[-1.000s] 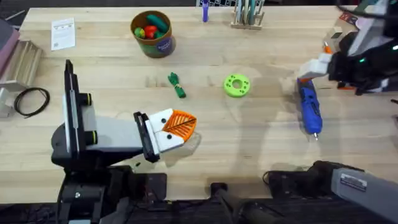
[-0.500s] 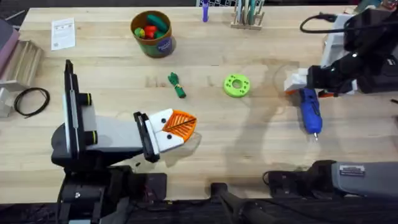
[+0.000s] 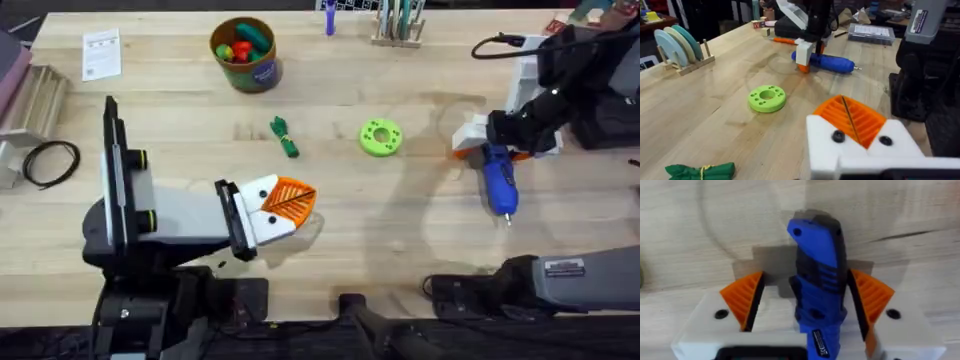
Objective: Pick up the gripper from the table and insert it into the empty holder that is missing its gripper. Then pick up a screw, insert it into the mounting hole, and use the screwdriver to tighten it. Finally, clean up the table by picking up the vegetable and placing it into the bucket.
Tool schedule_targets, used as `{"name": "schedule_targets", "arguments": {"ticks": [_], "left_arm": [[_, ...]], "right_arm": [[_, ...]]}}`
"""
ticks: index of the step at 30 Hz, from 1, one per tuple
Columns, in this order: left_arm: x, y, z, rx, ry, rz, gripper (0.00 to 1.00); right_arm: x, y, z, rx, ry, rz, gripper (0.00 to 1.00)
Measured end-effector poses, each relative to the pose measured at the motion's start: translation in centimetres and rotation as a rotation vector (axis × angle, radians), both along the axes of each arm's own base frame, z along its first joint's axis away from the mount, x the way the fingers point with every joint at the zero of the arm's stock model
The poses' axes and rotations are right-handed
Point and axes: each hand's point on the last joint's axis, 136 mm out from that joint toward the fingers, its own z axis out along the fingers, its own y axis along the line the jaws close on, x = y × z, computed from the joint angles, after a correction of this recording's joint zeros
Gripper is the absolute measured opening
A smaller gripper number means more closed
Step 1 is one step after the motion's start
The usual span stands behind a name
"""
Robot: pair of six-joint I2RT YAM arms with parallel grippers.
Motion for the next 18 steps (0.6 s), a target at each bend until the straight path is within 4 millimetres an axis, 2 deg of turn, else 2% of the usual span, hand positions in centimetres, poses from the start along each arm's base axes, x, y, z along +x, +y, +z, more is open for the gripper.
{"name": "schedule_targets", "arguments": {"ticks": [3,6,13,15,16,18], "left_arm": [[0.0,0.0,0.0,0.0,0.0,0.0,0.005],[0.0,0.0,0.0,0.0,0.0,0.0,0.005],[0.0,0.0,0.0,0.0,0.0,0.0,0.005],[0.0,0.0,0.0,0.0,0.0,0.0,0.005],[0.0,0.0,0.0,0.0,0.0,0.0,0.005],[0.0,0.0,0.0,0.0,0.0,0.0,0.005]], "right_arm": [[-0.1,0.0,0.0,0.0,0.004,0.018,0.938],[-0.2,-0.2,0.0,-0.001,0.007,0.024,0.874],[-0.4,-1.0,0.0,-0.016,0.009,0.035,0.389],[-0.3,-1.1,-0.2,-0.022,0.012,0.045,0.134],[-0.2,-1.1,-0.3,-0.019,0.011,0.043,0.04],[-0.2,-1.1,-0.3,-0.02,0.009,0.045,0.023]]}}
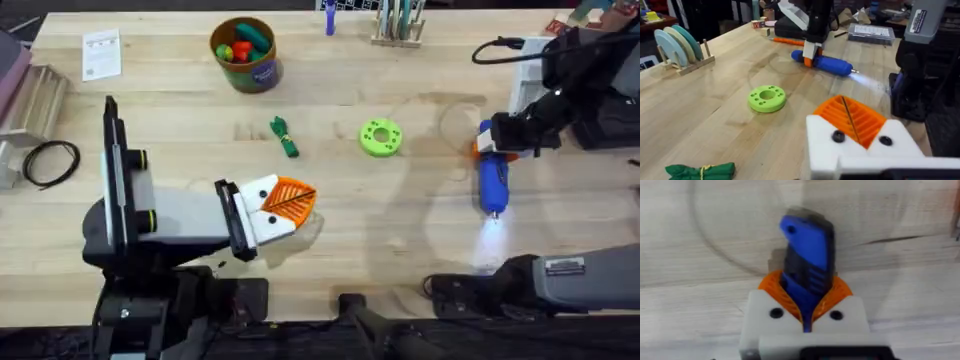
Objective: Pick up the gripper from the table and insert it into the empty holder that is missing its gripper. Then pick up a screw, insert it into the mounting hole, and use the screwdriver to tighten it. Finally, clean up the table by picking up the vegetable and placing it into the bucket.
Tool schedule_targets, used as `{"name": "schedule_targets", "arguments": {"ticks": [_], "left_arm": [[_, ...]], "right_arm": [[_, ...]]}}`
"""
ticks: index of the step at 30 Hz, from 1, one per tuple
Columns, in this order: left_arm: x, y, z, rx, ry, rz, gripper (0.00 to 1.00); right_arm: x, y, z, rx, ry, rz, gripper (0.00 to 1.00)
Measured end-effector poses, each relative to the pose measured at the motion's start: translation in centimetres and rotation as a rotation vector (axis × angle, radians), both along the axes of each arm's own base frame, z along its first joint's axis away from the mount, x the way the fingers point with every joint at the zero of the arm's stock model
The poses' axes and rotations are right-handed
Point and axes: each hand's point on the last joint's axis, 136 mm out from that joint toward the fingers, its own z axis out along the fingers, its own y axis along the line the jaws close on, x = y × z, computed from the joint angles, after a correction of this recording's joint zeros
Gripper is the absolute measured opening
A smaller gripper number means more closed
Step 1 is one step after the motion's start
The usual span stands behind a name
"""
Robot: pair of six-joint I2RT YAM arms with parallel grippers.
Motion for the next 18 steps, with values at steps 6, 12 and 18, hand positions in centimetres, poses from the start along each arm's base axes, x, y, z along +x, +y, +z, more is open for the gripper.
{"name": "schedule_targets", "arguments": {"ticks": [6,12,18], "left_arm": [[0.0,0.0,0.0,0.0,0.0,0.0,0.005],[0.0,0.0,0.0,0.0,0.0,0.0,0.005],[0.0,0.0,0.0,0.0,0.0,0.0,0.005]], "right_arm": [[0.0,0.0,0.0,0.001,-0.001,0.0,0.024],[-0.1,0.4,0.4,0.027,0.012,-0.01,0.024],[2.2,1.5,3.6,0.098,-0.09,-0.011,0.024]]}}
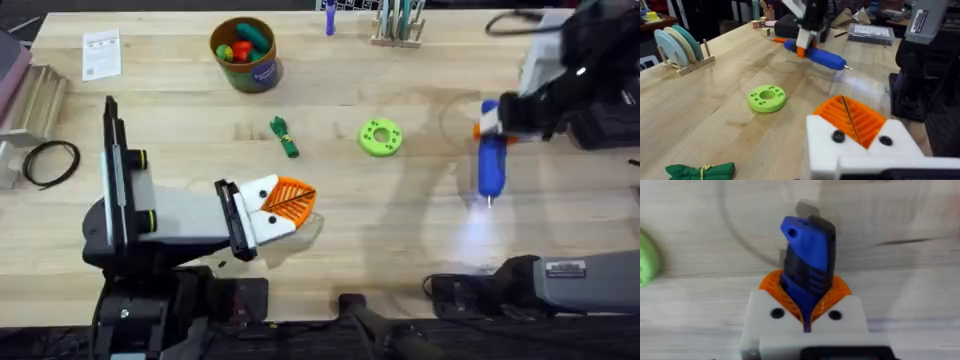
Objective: Pick up the gripper from the table and insert it into the empty holder that is missing its gripper. Then pick up a screw, insert it into the mounting hole, and use the screwdriver to tighten it. Finally, clean up the table by picking up the vegetable and placing it into the bucket.
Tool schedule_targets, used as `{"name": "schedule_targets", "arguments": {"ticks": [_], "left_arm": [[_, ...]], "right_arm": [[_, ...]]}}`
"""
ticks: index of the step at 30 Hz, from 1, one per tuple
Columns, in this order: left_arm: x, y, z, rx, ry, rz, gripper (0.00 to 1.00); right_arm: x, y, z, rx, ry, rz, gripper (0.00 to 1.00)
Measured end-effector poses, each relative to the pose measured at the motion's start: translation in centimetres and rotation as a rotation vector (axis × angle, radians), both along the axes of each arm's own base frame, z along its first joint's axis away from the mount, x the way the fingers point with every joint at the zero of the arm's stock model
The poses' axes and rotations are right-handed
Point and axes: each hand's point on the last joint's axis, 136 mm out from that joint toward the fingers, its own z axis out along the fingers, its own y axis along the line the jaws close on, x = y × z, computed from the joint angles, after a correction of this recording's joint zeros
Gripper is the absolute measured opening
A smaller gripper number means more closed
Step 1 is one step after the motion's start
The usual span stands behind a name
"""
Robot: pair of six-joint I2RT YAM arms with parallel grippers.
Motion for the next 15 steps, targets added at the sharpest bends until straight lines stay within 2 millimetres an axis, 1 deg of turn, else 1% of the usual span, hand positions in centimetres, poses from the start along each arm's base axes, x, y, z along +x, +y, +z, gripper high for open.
{"name": "schedule_targets", "arguments": {"ticks": [5,8,12,15], "left_arm": [[0.0,0.0,0.0,0.0,0.0,0.0,0.005],[0.0,0.0,0.0,0.0,0.0,0.0,0.005],[0.0,0.0,0.0,0.0,0.0,0.0,0.005],[0.0,0.0,0.0,0.0,0.0,0.0,0.005]], "right_arm": [[3.3,0.9,6.0,0.015,-0.232,0.004,0.024],[5.3,2.2,9.9,0.011,-0.387,0.025,0.024],[7.8,5.3,15.3,0.035,-0.608,0.064,0.024],[9.0,8.6,19.7,0.095,-0.782,0.114,0.024]]}}
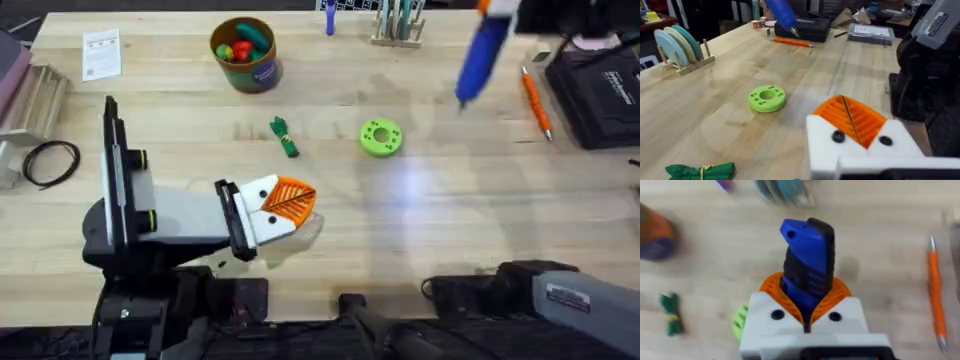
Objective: Pick up the gripper from the table and insert it into the empty holder that is missing its gripper. Then pick up a screw, insert it into the mounting hole, and use the screwdriver to tighten it. Finally, clean up the table by picking up the vegetable and placing it into the bucket.
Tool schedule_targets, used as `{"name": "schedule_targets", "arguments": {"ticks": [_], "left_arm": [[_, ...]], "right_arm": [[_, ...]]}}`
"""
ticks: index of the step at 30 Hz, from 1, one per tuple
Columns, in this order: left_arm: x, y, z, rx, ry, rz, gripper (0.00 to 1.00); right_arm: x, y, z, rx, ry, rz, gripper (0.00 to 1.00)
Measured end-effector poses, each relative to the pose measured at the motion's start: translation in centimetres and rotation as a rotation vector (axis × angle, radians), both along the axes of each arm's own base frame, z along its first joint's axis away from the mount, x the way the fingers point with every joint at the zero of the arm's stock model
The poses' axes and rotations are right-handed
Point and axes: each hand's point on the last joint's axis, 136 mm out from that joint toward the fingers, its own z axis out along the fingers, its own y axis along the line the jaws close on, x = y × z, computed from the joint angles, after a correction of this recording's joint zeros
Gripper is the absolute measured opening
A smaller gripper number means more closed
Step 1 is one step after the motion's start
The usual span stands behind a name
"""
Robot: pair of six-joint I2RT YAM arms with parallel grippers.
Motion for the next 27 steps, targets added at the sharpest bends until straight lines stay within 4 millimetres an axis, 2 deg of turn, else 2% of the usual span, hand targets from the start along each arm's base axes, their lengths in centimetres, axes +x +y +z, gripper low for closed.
{"name": "schedule_targets", "arguments": {"ticks": [3,6,8,13,16,22,27], "left_arm": [[0.0,0.0,0.0,0.0,0.0,0.0,0.005],[0.0,0.0,0.0,0.0,0.0,0.0,0.005],[0.0,0.0,0.0,0.0,0.0,0.0,0.005],[0.0,0.0,0.0,0.0,0.0,0.0,0.005],[0.0,0.0,0.0,0.0,0.0,0.0,0.005],[0.0,0.0,0.0,0.0,0.0,0.0,0.005],[0.0,0.0,0.0,0.0,0.0,0.0,0.005]], "right_arm": [[0.4,4.1,4.3,0.064,-0.161,0.119,0.024],[-0.1,8.2,7.9,0.133,-0.291,0.26,0.024],[-0.7,10.8,9.6,0.186,-0.348,0.348,0.024],[-2.8,15.8,12.7,0.288,-0.436,0.533,0.024],[-4.5,18.2,14.7,0.334,-0.505,0.644,0.024],[-7.5,21.3,17.7,0.403,-0.606,0.814,0.024],[-9.6,23.0,18.8,0.473,-0.676,0.904,0.024]]}}
